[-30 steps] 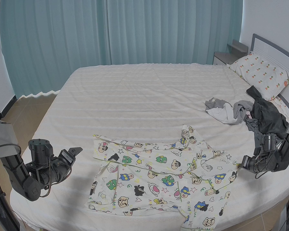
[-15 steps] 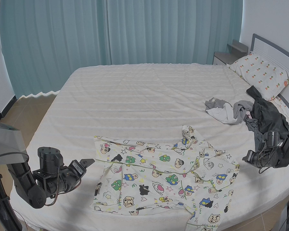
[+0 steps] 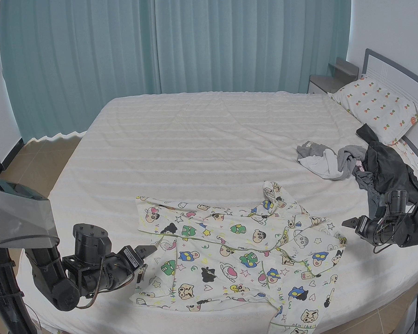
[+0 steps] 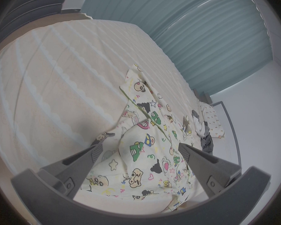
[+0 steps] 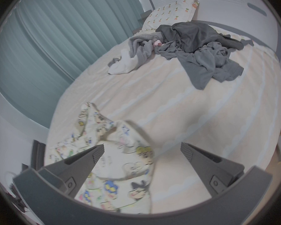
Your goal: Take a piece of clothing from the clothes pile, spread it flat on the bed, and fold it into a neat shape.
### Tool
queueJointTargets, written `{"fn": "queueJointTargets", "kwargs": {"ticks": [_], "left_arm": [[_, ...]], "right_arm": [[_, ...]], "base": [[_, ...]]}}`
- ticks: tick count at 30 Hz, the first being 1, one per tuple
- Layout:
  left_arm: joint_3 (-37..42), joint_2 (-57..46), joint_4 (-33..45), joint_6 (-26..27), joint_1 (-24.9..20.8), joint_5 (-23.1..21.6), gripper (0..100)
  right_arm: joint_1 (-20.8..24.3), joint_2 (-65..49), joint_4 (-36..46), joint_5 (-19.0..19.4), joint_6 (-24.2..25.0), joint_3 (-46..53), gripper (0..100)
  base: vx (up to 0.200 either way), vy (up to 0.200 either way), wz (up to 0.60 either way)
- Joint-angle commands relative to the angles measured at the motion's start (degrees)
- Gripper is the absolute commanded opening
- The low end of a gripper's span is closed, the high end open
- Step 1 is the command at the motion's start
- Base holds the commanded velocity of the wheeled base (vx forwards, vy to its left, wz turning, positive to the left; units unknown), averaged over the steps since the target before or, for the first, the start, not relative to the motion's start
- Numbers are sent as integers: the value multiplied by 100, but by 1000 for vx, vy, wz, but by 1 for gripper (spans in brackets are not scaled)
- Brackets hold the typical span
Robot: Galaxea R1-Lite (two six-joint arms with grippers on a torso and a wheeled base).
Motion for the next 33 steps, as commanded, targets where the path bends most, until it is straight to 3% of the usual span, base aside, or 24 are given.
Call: {"fn": "queueJointTargets", "kwargs": {"ticks": [1,7,18,33], "left_arm": [[-63,531,-2,-2,-580,300,100],[-239,1058,-2,51,-932,871,100],[-547,1155,50,156,-1090,932,100],[-1241,1471,86,191,-1108,1319,100]], "right_arm": [[401,-815,-735,414,732,816,100],[515,-630,-1622,686,908,1440,100],[471,310,-3855,880,908,2310,100],[454,152,-3881,915,917,2398,100]], "base": [[0,0,0],[0,0,0],[0,0,0],[0,0,0]]}}
